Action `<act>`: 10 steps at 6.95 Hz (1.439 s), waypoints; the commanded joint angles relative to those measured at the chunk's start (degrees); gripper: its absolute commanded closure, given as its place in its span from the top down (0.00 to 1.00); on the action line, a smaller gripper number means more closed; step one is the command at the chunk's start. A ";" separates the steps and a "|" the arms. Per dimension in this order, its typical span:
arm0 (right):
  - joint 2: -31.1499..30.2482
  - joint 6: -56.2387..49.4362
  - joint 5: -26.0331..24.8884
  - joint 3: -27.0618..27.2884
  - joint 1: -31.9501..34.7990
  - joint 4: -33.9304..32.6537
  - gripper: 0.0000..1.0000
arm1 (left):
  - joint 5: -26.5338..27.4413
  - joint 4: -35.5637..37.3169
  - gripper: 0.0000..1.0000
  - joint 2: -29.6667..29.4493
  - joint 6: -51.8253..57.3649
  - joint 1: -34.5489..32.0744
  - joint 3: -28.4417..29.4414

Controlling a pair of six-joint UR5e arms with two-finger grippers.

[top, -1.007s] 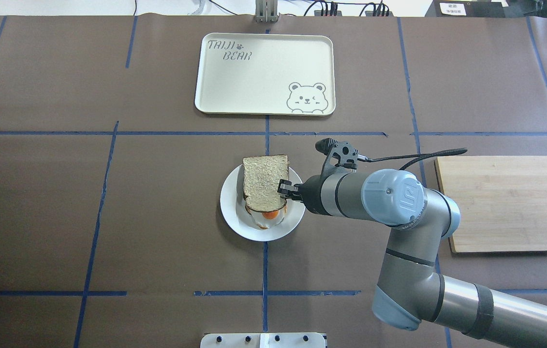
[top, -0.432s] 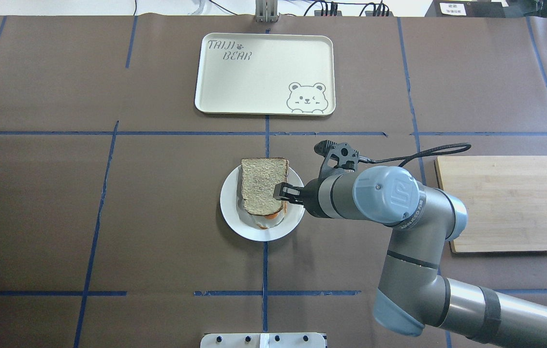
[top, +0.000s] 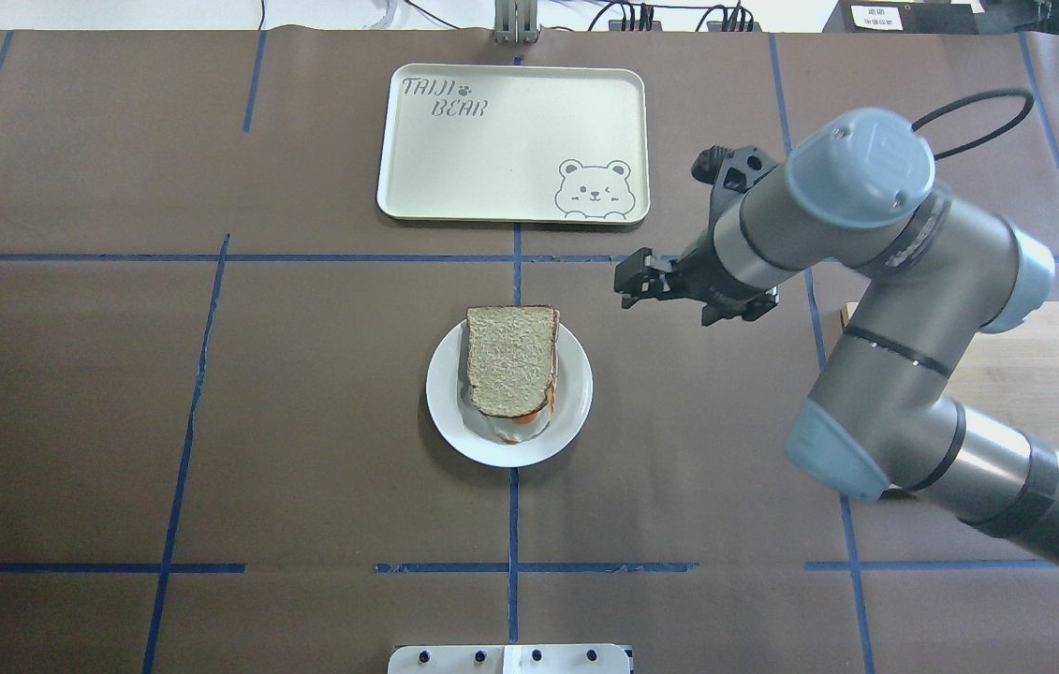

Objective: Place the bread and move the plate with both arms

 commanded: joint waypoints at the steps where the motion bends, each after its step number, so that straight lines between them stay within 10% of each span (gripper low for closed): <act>1: -7.48 -25.06 6.17 -0.04 12.18 -4.80 1.00 | 0.20 -7.50 1.00 -1.28 -0.40 0.03 1.78; 7: -38.78 -79.40 10.94 0.04 42.10 -4.54 1.00 | -13.88 -9.11 1.00 -8.76 -4.32 4.66 5.22; 10: -39.17 -77.40 11.20 -0.48 42.03 -4.19 1.00 | -11.53 -42.47 1.00 -10.07 -55.14 19.91 5.66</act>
